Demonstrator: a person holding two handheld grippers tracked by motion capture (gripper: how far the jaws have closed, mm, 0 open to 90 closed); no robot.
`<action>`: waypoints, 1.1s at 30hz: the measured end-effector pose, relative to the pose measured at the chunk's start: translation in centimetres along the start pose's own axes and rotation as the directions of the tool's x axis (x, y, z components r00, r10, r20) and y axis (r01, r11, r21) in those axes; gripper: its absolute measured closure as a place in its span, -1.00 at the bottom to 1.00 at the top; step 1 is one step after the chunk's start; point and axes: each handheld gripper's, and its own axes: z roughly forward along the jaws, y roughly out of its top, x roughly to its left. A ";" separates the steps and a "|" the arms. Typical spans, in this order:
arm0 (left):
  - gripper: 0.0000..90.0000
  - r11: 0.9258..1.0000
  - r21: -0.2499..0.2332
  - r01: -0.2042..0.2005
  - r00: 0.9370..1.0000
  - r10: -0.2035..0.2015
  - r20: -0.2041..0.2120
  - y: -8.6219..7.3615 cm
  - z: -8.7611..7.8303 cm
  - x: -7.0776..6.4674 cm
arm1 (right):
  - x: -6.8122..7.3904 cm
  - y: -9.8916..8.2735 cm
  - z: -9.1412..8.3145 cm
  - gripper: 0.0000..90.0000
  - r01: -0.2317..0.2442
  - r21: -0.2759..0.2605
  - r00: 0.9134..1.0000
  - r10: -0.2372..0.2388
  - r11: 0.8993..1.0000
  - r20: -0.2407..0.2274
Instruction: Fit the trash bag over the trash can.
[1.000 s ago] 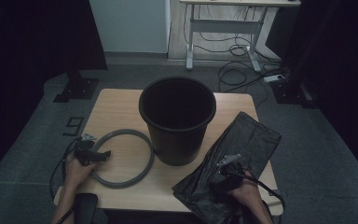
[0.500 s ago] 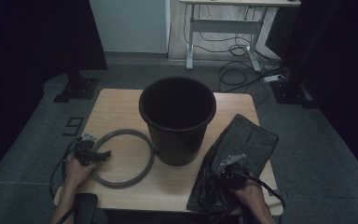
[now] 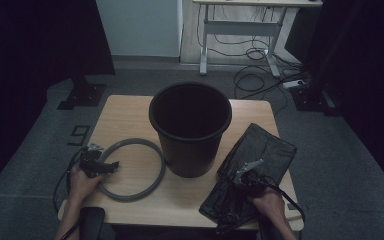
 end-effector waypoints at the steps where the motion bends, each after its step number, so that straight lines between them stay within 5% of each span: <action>1: -1.00 1.000 0.001 -0.001 1.000 0.001 0.000 0.0 0.0 0.0 | -0.2 0.1 -0.2 0.97 -0.004 -0.004 1.000 0.004 1.000 0.000; 33: -1.00 1.000 -0.002 -0.001 1.000 0.001 0.000 0.0 0.0 0.0 | -7.6 6.7 -6.5 0.97 -0.043 -0.027 0.990 0.046 0.999 0.135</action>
